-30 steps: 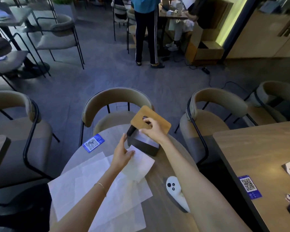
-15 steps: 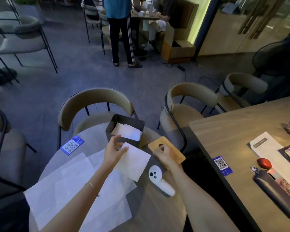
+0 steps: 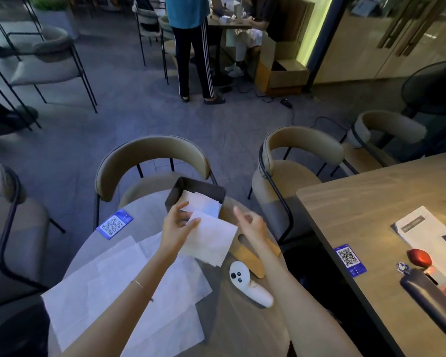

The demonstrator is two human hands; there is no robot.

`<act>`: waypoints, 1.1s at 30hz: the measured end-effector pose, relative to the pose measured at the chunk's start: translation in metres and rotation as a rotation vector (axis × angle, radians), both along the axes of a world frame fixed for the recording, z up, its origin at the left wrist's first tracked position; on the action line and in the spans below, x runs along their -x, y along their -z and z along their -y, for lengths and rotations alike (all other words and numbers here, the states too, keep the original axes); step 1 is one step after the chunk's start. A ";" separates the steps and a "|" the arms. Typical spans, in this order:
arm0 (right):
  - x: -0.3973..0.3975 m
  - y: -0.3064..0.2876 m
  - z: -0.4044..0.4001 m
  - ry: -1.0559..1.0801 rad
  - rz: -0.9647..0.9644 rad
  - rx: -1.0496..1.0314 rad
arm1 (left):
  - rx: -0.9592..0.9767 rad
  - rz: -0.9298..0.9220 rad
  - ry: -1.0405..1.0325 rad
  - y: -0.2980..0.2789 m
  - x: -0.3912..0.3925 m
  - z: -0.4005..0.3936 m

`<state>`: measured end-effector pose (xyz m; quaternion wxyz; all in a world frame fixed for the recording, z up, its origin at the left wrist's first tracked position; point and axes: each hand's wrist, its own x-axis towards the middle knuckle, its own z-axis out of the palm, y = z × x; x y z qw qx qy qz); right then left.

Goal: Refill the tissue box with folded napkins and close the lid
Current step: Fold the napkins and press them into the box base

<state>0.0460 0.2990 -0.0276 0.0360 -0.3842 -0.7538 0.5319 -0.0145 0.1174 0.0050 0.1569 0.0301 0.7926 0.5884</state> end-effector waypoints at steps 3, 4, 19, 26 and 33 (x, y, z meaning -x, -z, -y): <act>0.025 -0.040 -0.005 -0.085 -0.228 0.507 | -0.102 -0.026 -0.093 -0.012 0.021 -0.005; 0.032 -0.049 -0.004 -0.159 -0.233 0.569 | -0.136 -0.029 -0.113 -0.016 0.029 -0.007; 0.130 -0.008 0.038 0.016 0.257 0.164 | 0.409 -0.092 0.233 0.023 0.127 -0.032; 0.148 0.023 0.050 0.032 0.352 -0.011 | 0.768 -0.182 0.466 0.062 0.138 -0.044; 0.148 0.028 0.060 0.010 0.448 -0.125 | 0.890 -0.170 0.541 0.065 0.136 -0.045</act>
